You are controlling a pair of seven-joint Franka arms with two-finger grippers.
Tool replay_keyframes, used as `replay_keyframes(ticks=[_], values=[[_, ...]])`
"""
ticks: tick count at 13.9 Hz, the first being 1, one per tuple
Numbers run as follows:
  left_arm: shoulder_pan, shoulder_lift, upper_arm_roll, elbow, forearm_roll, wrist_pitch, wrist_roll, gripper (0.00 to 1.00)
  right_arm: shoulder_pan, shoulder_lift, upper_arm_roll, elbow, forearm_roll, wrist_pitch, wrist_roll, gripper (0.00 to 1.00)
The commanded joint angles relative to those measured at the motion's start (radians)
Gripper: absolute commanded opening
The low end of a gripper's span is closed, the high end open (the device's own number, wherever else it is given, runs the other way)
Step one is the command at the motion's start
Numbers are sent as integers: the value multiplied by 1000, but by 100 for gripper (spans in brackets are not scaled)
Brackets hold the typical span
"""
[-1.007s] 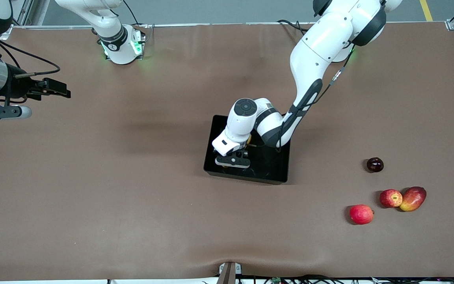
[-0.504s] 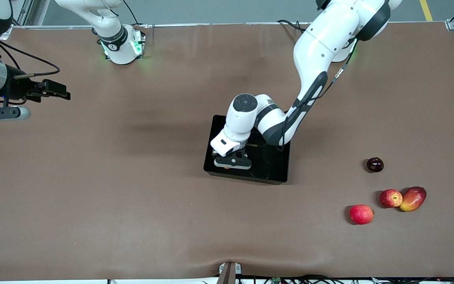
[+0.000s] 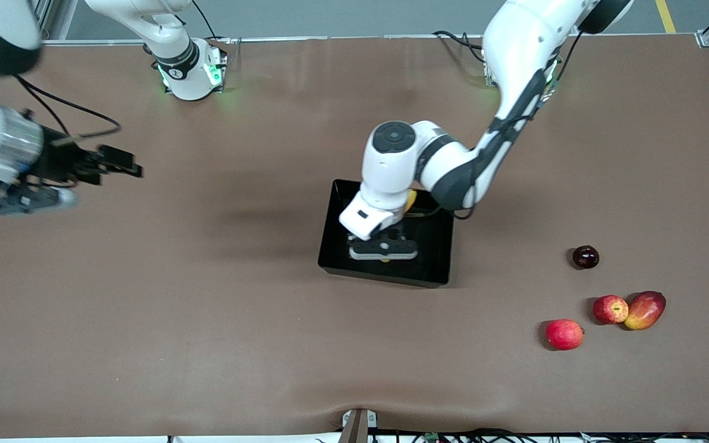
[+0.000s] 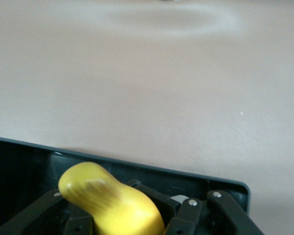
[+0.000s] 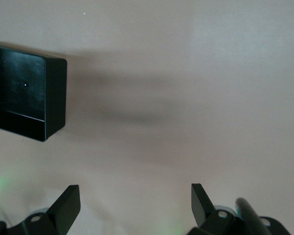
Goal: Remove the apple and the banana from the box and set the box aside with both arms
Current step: 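Lift the banana with the left gripper while the right gripper grips the box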
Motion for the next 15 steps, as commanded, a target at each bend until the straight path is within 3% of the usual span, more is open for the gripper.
replay_keyframes(ticks=[1, 9, 12, 15], values=[[77, -73, -5, -30, -76, -62, 132, 0, 58, 74, -4, 29, 15, 36, 81, 100], [269, -129, -2, -68, -120, -202, 346, 0, 322, 322, -5, 27, 2, 327, 383, 100], [317, -126, 10, -103, -75, -211, 317, 0, 394, 416, -5, 26, 1, 460, 408, 100], [370, -121, 10, -165, 60, -210, 259, 0, 442, 477, -5, 27, 1, 575, 480, 100]])
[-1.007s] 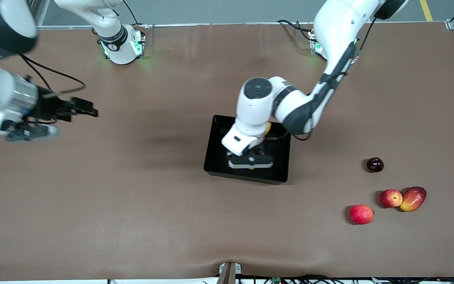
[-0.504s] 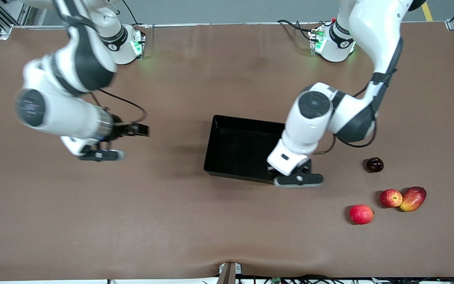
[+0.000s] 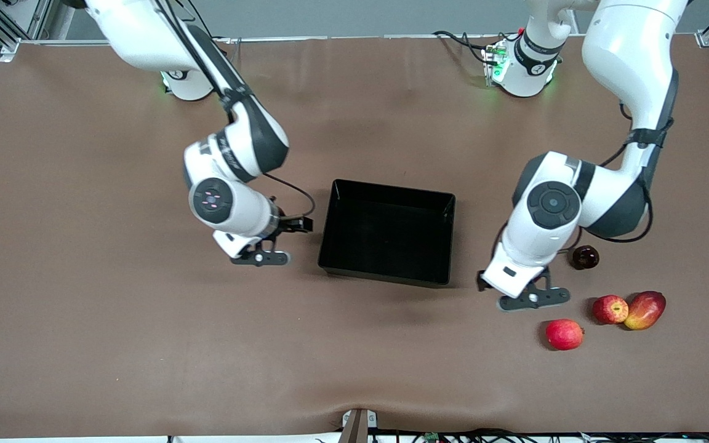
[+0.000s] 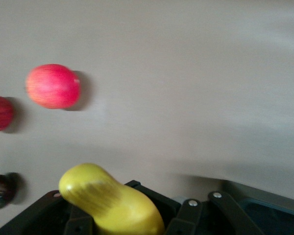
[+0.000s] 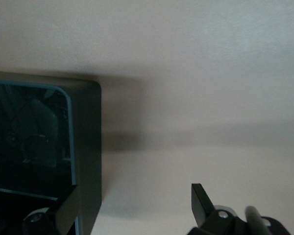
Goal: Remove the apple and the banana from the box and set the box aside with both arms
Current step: 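Lift the banana with the left gripper while the right gripper grips the box, then slide the box with the right gripper while the left gripper carries the banana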
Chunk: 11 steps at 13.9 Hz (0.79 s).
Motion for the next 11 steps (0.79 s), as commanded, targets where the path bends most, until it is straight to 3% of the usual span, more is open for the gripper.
replay_keyframes(ticks=[1, 5, 6, 9, 10, 11], values=[[35, -24, -3, -79, 126, -6, -82, 0, 43, 44, -9, 26, 1, 83, 92, 100], [76, 37, -3, -126, 333, 3, -240, 0, 99, 82, -9, 26, 2, 115, 183, 100], [76, 54, -3, -129, 385, 5, -286, 0, 108, 87, -10, 26, 1, 115, 183, 92], [78, 96, -3, -136, 533, 5, -386, 0, 122, 99, -9, 29, 2, 115, 183, 23], [79, 100, -3, -139, 560, 3, -389, 0, 120, 99, -9, 29, 4, 115, 183, 6], [81, 101, -3, -141, 587, 3, -389, 0, 120, 99, -9, 29, 5, 115, 183, 0]])
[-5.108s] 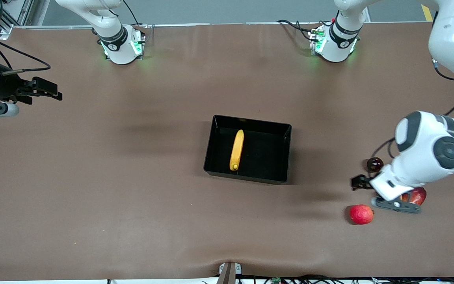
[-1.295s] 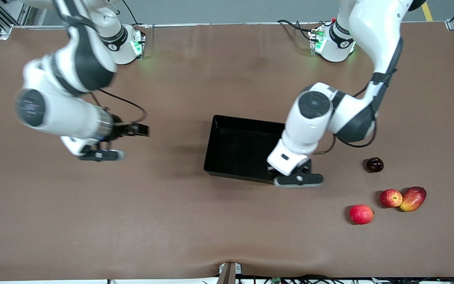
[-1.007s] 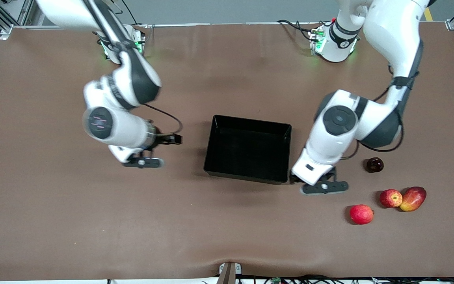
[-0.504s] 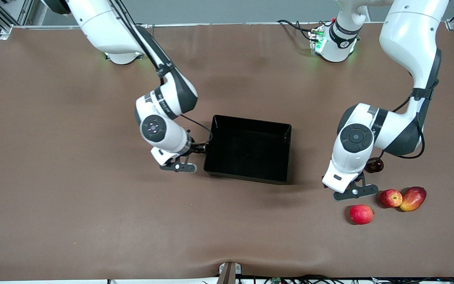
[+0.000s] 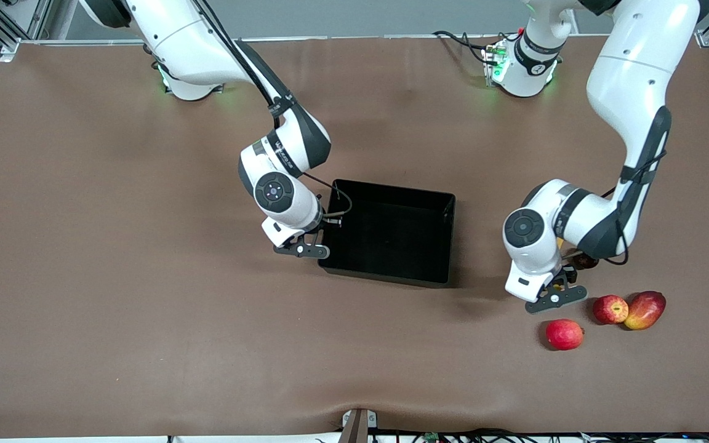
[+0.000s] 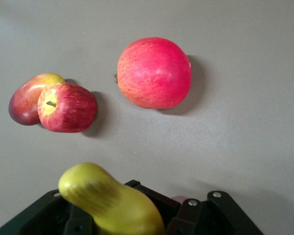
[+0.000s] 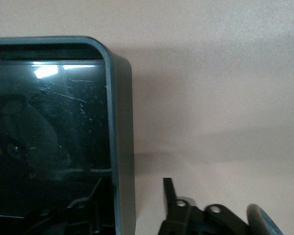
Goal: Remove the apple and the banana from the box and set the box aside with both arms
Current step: 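Slide the box with the right gripper while the left gripper carries the banana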
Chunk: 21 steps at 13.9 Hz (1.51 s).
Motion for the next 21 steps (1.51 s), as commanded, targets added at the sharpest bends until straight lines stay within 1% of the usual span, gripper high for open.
replay_keyframes(ticks=[1, 3, 6, 7, 8, 9, 10, 12, 14, 16, 18, 19, 21], values=[[10, -9, -4, -7, 85, 1, -21, 0, 8, 11, -9, 24, 8, -2, 17, 0], [13, 1, -5, -1, 178, 1, -30, 0, 3, 9, -9, 25, 10, -7, 17, 0], [5, 5, -5, 1, 263, 4, -82, 0, -6, -4, -12, 30, 14, -19, 20, 0], [4, 8, -5, 2, 295, 25, -130, 0, -15, -20, -15, 30, 13, -34, 32, 0], [4, 15, -5, -1, 311, 56, -176, 0, -43, -58, -15, 31, 13, -74, 37, 0], [4, 20, -5, -4, 329, 80, -210, 0, -82, -91, -15, 37, 11, -114, 29, 0], [10, 23, -5, -8, 372, 91, -236, 0, -119, -124, -15, 40, 7, -161, 28, 0], [13, 41, -5, -22, 436, 93, -282, 0, -177, -174, -16, 54, -1, -272, 26, 0], [13, 55, -5, -33, 508, 93, -352, 0, -272, -220, -15, 56, -1, -350, -23, 0], [13, 72, -5, -38, 570, 93, -417, 0, -342, -254, -18, 54, -18, -399, -107, 0], [13, 77, -4, -47, 602, 93, -441, 0, -406, -276, -15, 51, -102, -441, -138, 0], [14, 78, -4, -53, 640, 93, -457, 0, -446, -282, -16, 42, -128, -464, -176, 0], [31, 100, -4, -51, 726, 93, -506, 0, -559, -297, -15, 2, -130, -465, -303, 0]])
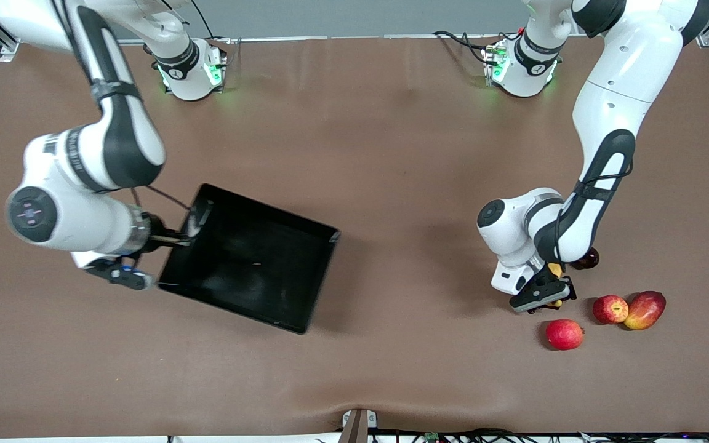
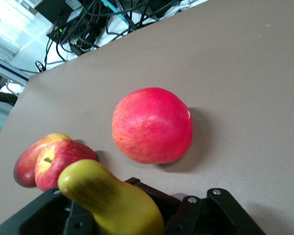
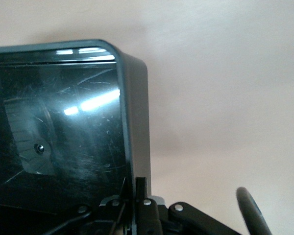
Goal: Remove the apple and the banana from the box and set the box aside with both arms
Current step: 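Slide the box with the right gripper while the left gripper carries the banana, then lower the banana with the left gripper while the right gripper releases the box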
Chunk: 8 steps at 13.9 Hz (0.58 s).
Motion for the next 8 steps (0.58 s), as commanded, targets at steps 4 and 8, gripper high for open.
replay_keyframes(ticks=[4, 8], values=[[21, 53, -6, 17, 139, 18, -129, 0, -298, -55, 24, -139, -4, 21, -404, 0], [25, 65, -7, 21, 170, 30, -151, 48, -473, -57, 24, -279, -3, 176, -655, 0]])
